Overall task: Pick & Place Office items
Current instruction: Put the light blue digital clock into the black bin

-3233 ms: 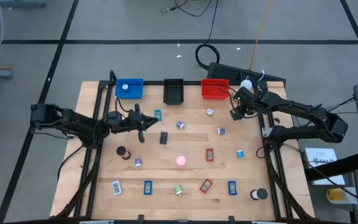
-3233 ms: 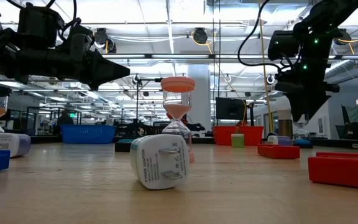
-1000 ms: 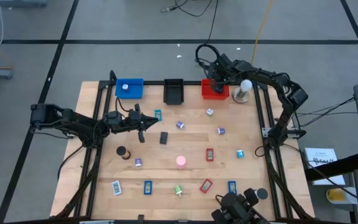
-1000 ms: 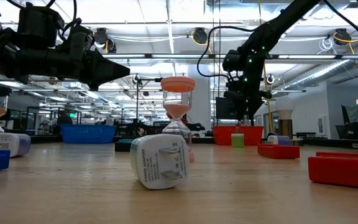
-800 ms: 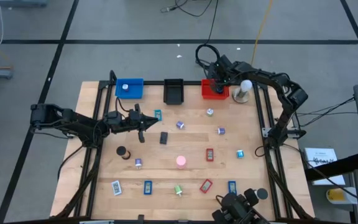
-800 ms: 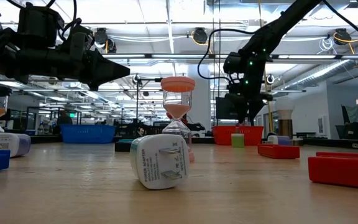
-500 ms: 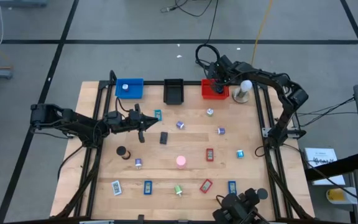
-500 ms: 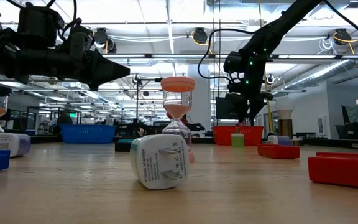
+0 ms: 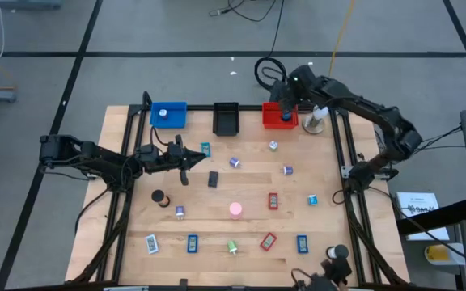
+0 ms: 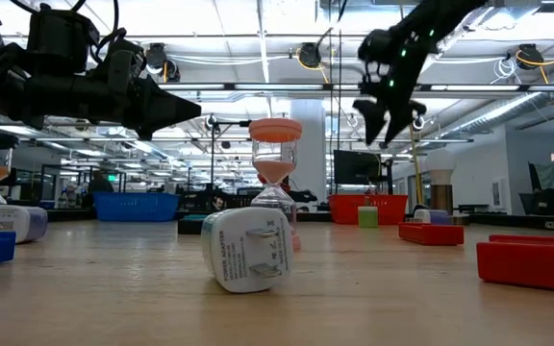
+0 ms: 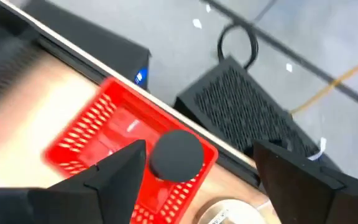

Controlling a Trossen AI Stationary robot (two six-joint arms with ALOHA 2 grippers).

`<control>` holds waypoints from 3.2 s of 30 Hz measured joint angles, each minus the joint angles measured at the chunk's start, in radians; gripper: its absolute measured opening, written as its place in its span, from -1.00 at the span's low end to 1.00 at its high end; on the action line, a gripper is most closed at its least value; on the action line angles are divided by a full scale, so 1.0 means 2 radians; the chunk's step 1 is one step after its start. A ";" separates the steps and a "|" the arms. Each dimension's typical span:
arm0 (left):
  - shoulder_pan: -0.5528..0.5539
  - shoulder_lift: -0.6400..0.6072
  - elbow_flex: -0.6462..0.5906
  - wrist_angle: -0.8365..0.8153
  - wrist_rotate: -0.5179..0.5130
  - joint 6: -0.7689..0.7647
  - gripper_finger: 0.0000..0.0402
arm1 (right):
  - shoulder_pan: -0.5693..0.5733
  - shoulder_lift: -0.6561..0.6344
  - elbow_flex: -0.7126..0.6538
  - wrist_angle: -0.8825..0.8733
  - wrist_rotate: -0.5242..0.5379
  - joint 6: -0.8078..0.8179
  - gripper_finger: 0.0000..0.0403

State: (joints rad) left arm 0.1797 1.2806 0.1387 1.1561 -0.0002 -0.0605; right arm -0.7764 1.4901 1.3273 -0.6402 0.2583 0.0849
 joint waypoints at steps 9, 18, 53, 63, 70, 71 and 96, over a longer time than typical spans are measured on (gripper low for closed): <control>0.000 0.000 0.000 0.000 0.000 0.000 -0.79 | 0.114 -0.100 -0.059 0.028 0.000 -0.015 -0.26; 0.000 0.000 0.008 0.011 -0.010 -0.136 -0.79 | 0.219 -0.171 -0.253 0.245 0.000 -0.012 -0.96; -0.057 0.137 0.214 -0.512 -0.302 -0.373 0.18 | 0.266 -0.207 -0.419 0.580 -0.028 -0.064 -1.00; -0.030 0.197 0.228 -0.468 -0.314 -0.352 0.70 | 0.266 -0.207 -0.419 0.580 -0.027 -0.062 -0.99; -0.027 0.207 0.256 -0.547 -0.319 -0.364 0.56 | 0.266 -0.207 -0.419 0.580 -0.027 -0.062 -1.00; -0.027 0.207 0.258 -0.562 -0.319 -0.365 0.51 | 0.266 -0.207 -0.419 0.580 -0.027 -0.062 -0.99; 0.020 0.207 0.263 -0.569 -0.266 -0.315 0.25 | 0.266 -0.207 -0.419 0.580 -0.027 -0.062 -0.99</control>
State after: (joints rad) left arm 0.2194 1.6951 0.6655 0.0190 -0.5314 -0.6898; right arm -0.2443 1.0752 0.4889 0.5190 0.2039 -0.0383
